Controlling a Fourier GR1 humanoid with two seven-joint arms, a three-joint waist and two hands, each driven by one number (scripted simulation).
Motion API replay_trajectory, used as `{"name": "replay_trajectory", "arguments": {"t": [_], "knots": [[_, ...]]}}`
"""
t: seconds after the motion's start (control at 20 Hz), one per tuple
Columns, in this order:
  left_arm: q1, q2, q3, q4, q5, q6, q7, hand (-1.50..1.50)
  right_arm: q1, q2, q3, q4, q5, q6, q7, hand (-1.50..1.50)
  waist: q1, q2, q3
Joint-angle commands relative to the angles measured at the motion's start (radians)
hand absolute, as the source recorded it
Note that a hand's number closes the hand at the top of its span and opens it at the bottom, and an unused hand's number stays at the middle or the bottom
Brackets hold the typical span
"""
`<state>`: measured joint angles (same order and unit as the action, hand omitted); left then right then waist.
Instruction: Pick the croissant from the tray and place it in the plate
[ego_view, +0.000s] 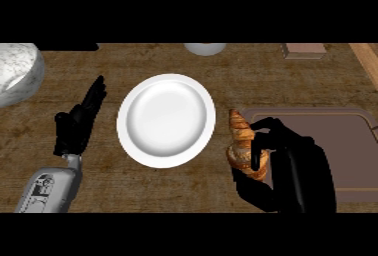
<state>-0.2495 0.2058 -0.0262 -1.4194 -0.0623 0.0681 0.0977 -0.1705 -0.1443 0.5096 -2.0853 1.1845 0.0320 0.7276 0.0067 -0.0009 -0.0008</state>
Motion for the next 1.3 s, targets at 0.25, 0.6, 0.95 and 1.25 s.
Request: {"name": "replay_trajectory", "arguments": {"t": [0.25, 0.6, 0.95, 1.25], "knots": [[-0.022, -0.006, 0.018, 0.015, -0.018, 0.002, -0.008, 0.0, -0.31, 0.142, 0.048, 0.354, -0.14, -0.1, 0.121, 1.5, 0.006, 0.003, 0.001], [-0.043, -0.017, -0.01, -0.017, -0.026, -0.018, 0.05, 0.0, -0.6, 0.144, 0.102, 0.771, -0.325, -0.321, 0.155, 1.5, 0.026, 0.006, 0.001], [-0.043, -0.002, 0.023, -0.011, 0.006, -0.049, 0.02, 0.0, -0.763, 0.144, 0.156, 1.122, -0.412, -0.32, 0.128, 1.5, 0.041, 0.009, 0.0], [-0.059, -0.028, -0.007, 0.038, -0.024, -0.043, -0.011, 0.0, -0.725, 0.144, 0.246, 1.206, -0.667, -0.573, 0.153, -1.5, 0.082, 0.02, 0.001]]}}
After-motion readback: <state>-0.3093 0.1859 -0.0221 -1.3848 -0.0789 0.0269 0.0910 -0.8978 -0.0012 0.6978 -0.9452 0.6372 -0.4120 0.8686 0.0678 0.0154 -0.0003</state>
